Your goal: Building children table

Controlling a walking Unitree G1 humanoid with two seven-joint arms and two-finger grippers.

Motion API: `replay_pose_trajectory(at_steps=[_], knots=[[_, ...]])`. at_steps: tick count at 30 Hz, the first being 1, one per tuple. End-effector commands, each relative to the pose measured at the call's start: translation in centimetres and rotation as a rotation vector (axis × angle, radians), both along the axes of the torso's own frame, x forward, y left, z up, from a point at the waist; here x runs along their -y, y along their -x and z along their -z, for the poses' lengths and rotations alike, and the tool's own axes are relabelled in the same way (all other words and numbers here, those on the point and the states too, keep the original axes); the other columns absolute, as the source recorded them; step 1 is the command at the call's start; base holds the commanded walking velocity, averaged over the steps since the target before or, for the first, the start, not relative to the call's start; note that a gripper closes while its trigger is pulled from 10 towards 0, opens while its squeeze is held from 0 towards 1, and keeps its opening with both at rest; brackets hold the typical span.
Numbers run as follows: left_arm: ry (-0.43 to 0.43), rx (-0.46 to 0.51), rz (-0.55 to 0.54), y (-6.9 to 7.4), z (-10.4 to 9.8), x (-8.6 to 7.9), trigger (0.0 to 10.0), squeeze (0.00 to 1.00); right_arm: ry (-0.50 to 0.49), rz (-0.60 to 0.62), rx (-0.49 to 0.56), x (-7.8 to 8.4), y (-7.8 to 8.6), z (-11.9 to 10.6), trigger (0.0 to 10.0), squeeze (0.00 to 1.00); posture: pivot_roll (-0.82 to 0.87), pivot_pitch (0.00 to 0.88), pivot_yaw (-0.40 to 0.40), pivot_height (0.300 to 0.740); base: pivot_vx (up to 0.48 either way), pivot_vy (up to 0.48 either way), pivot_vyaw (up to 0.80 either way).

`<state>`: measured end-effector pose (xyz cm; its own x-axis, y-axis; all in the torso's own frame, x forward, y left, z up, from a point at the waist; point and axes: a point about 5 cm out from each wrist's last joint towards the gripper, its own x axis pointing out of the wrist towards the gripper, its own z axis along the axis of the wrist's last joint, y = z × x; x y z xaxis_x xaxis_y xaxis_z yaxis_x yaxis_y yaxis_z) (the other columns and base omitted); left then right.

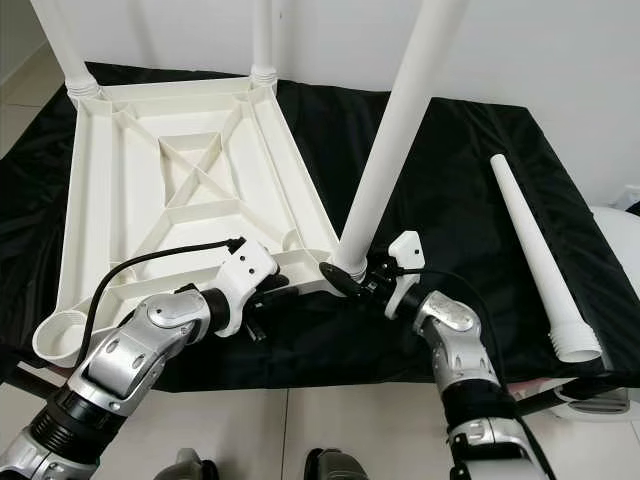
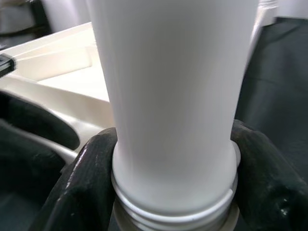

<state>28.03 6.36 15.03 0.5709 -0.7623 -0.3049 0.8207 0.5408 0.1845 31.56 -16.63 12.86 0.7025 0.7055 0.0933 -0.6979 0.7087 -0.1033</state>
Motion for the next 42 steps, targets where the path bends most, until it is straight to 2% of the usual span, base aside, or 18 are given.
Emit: replay_pose_trajectory(at_steps=[1, 8, 15, 16, 19, 29, 32, 36, 40, 41, 42], knots=[[0.018, -0.001, 0.074, 0.6, -0.4, 0.8, 10.0, 0.00, -0.046, 0.180, 0.000, 1.3, -0.2, 0.0, 0.0, 0.00, -0.06, 0.125, -0.045, 0.740, 0.000, 0.000, 0.00], [0.016, 0.000, 0.073, 0.6, -0.4, 0.7, 10.0, 0.00, -0.103, 0.323, 0.013, 0.2, 0.0, -0.1, 0.0, 0.00, -0.05, 0.124, -0.044, 0.740, 0.000, 0.000, 0.00], [0.015, 0.000, 0.071, 0.6, -0.4, 0.6, 10.0, 0.00, -0.105, 0.429, 0.001, -0.9, 0.3, 0.4, 0.0, 0.00, -0.05, 0.122, -0.047, 0.740, 0.000, 0.000, 0.00], [0.015, 0.000, 0.071, 0.7, -0.4, 0.6, 10.0, 0.00, -0.105, 0.460, -0.004, -2.0, 0.7, 0.7, 0.0, 0.00, -0.05, 0.120, -0.049, 0.740, 0.000, 0.000, 0.00], [0.016, 0.000, 0.071, 0.7, -0.4, 0.7, 10.0, 0.00, -0.113, 0.491, -0.007, -2.8, 1.1, 0.8, 0.0, 0.00, -0.05, 0.119, -0.051, 0.740, 0.000, 0.000, 0.00], [0.015, 0.001, 0.074, 0.7, -0.4, 0.7, 10.0, 0.00, -0.123, 0.600, -0.022, -4.8, 1.6, 1.0, 0.0, 0.00, -0.04, 0.111, -0.058, 0.740, 0.000, 0.000, 0.00], [0.016, 0.002, 0.074, 0.7, -0.4, 0.7, 10.0, 0.00, -0.139, 0.610, -0.047, -6.5, 2.1, 1.2, 0.0, 0.00, -0.04, 0.109, -0.059, 0.740, 0.000, 0.000, 0.00], [0.015, 0.002, 0.074, 0.7, -0.4, 0.7, 10.0, 0.00, -0.150, 0.598, -0.059, -7.0, 2.3, 1.2, 0.0, 0.00, -0.04, 0.106, -0.061, 0.740, 0.000, 0.000, 0.00], [0.015, 0.003, 0.073, 0.7, -0.3, 0.7, 10.0, 0.00, -0.144, 0.632, -0.068, -6.2, 2.1, 1.4, 0.0, 0.00, -0.04, 0.102, -0.062, 0.740, 0.000, 0.000, 0.00], [0.015, 0.003, 0.073, 0.7, -0.3, 0.7, 10.0, 0.00, -0.141, 0.635, -0.075, -6.1, 2.1, 1.4, 6.4, 0.00, -0.04, 0.102, -0.061, 0.740, 0.000, 0.000, 0.00], [0.015, 0.003, 0.073, 0.7, -0.3, 0.7, 10.0, 0.00, -0.141, 0.635, -0.075, -6.1, 2.1, 1.4, 6.4, 0.00, -0.04, 0.102, -0.061, 0.740, 0.000, 0.000, 0.00]])
